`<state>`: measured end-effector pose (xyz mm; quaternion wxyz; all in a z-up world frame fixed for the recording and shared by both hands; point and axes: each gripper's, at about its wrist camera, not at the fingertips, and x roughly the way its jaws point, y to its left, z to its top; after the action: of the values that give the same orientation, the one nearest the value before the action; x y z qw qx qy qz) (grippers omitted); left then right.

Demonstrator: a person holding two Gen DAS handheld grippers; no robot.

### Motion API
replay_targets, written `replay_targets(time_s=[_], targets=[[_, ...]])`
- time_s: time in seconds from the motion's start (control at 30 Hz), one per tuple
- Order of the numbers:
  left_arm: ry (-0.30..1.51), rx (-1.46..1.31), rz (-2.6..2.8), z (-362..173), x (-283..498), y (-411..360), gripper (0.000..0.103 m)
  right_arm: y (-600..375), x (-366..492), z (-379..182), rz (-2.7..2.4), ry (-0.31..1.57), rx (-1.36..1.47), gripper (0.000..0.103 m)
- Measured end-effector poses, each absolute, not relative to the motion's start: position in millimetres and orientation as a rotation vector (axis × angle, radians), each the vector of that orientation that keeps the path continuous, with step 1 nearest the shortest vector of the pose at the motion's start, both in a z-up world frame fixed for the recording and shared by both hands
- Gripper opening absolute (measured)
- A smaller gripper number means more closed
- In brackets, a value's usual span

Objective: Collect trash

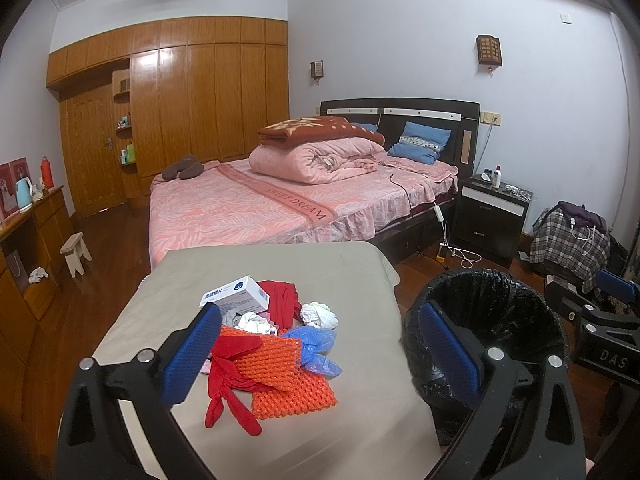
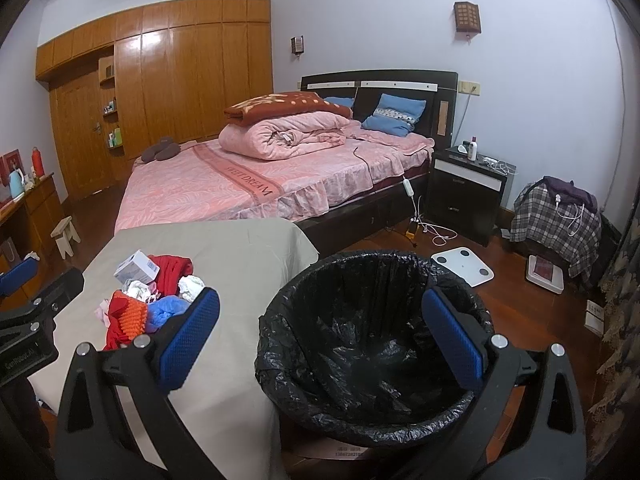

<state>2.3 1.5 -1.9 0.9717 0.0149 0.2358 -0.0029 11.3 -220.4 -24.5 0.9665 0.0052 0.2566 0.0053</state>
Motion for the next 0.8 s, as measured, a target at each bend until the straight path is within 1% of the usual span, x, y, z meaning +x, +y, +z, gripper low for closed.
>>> replay_targets(time_s=[0.8], targets=[[0.477, 0.027, -0.006, -2.0, 2.6, 1.9, 0.097, -219.8, 12.8, -25.7, 0.01, 0.523, 0.014, 0.098]])
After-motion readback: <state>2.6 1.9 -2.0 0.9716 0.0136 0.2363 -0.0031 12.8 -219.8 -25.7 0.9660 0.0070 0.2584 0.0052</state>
